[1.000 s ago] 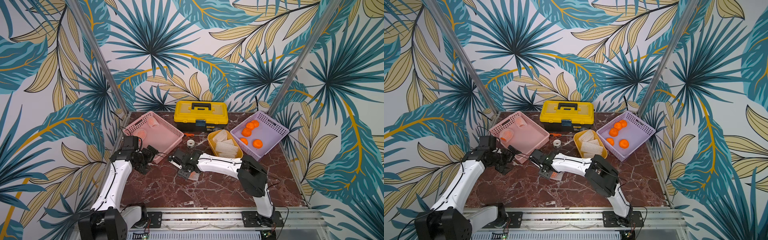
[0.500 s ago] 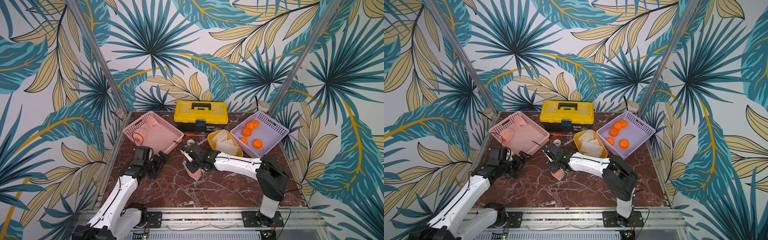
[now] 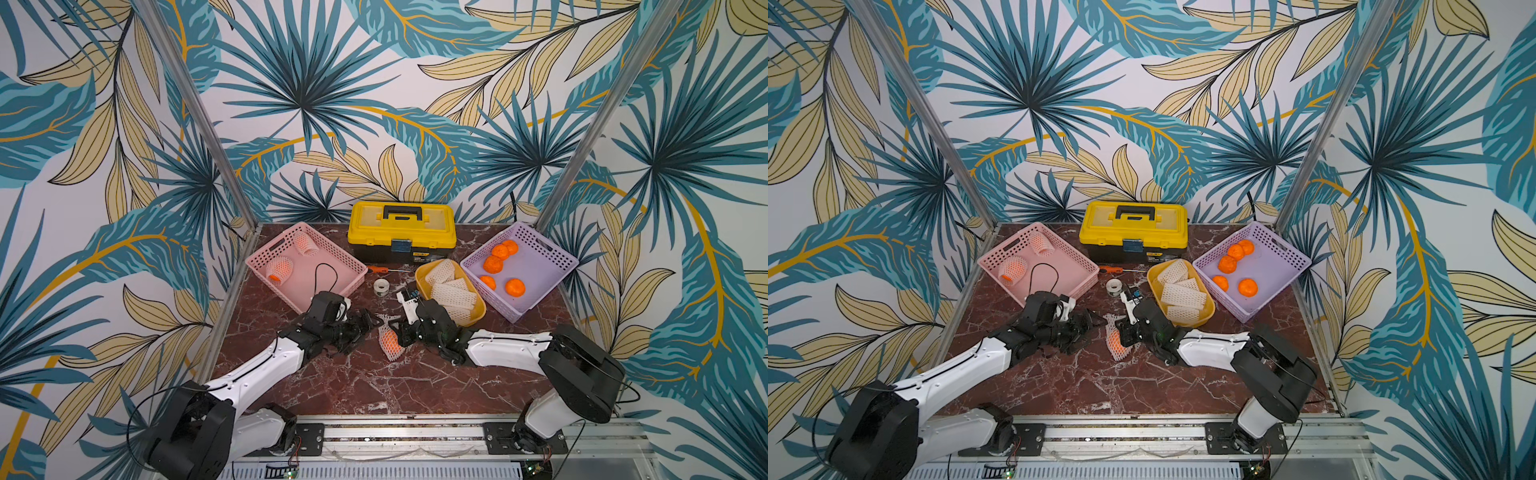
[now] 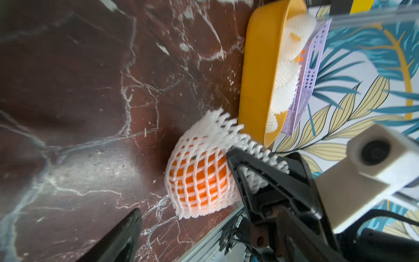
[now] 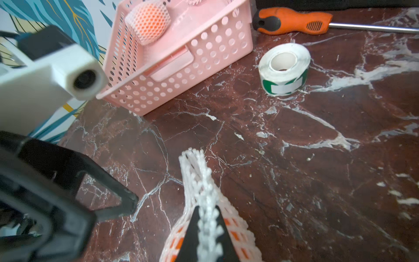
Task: Remove foam nets from oranges
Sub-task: Remove the foam net from the orange.
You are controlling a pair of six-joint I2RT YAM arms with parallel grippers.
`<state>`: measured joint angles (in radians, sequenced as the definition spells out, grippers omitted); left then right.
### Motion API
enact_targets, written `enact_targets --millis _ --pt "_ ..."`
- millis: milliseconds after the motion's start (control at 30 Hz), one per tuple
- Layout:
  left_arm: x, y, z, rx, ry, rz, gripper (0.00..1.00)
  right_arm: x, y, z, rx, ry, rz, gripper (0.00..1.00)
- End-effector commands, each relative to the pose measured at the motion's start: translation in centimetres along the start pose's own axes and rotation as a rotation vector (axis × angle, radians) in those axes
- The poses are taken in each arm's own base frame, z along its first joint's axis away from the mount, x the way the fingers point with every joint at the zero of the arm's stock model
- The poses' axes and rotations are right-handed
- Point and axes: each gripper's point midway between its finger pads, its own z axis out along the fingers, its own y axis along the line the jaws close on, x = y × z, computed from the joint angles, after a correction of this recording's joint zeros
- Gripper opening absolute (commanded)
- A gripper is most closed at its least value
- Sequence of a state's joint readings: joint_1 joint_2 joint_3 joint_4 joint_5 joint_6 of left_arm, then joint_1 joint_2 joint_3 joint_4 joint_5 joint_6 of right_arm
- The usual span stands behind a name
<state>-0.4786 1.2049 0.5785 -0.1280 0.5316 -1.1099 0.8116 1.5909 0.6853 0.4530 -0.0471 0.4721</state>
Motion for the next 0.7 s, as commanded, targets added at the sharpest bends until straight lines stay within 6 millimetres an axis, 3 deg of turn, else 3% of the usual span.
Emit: enact_targets --millis 0,100,267,433,667 --pt "0.0 -3.0 0.4 0.078 0.007 0.132 0.90 -3.3 -0.3 -1.4 -0.057 -0.168 0.125 0.09" --pt "-0.1 -2.3 1.2 0.061 0.015 0.119 0.91 -3.9 0.3 -2.6 -0.138 -0.244 0.114 0.09" --pt "-0.8 -3.5 2.2 0.074 0.040 0.045 1.00 -3.6 1.4 -3.5 -0.207 -0.274 0.000 0.08" --pt "-0.6 -5.0 2.7 0.099 0.097 -0.028 1.00 -3.2 0.8 -3.8 -0.166 -0.298 -0.126 0.08" --pt "0.1 -4.7 3.3 0.050 0.166 -0.138 1.00 -2.2 1.0 -4.1 -0.180 -0.327 -0.276 0.08"
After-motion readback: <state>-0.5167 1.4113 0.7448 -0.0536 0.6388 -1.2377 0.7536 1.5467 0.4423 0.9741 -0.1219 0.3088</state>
